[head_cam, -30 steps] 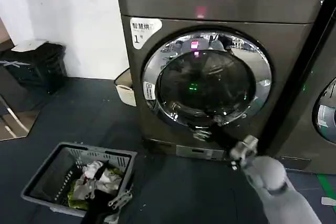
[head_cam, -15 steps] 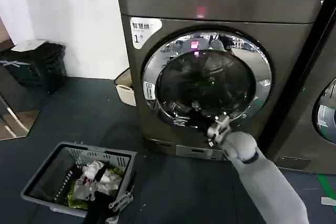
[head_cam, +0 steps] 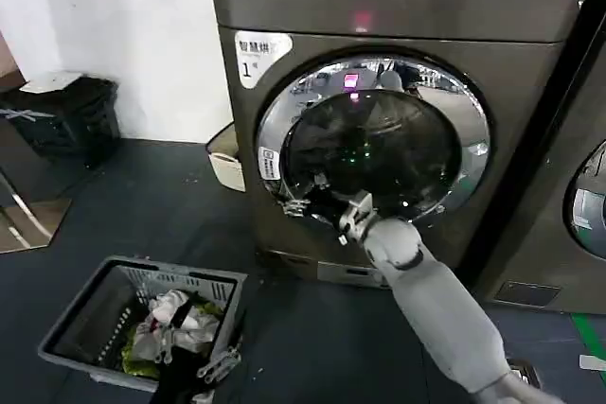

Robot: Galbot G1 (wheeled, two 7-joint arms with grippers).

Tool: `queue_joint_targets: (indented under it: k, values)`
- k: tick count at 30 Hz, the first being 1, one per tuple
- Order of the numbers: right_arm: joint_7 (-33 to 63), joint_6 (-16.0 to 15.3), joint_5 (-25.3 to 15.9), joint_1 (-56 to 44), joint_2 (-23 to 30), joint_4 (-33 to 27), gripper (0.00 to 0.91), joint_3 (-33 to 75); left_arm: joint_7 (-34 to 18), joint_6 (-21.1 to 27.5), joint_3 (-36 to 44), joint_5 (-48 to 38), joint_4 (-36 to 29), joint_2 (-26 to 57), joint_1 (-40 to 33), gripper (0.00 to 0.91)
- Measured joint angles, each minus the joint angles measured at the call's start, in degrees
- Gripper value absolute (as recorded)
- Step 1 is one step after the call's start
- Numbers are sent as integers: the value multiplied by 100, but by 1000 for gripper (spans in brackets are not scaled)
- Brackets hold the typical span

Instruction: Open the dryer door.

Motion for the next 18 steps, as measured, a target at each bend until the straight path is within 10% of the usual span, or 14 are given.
queue_joint_targets:
  k: [18]
  values:
    - [-243, 54, 14, 242, 165, -289, 907, -211, 25, 69, -39, 39, 103, 8, -78, 907]
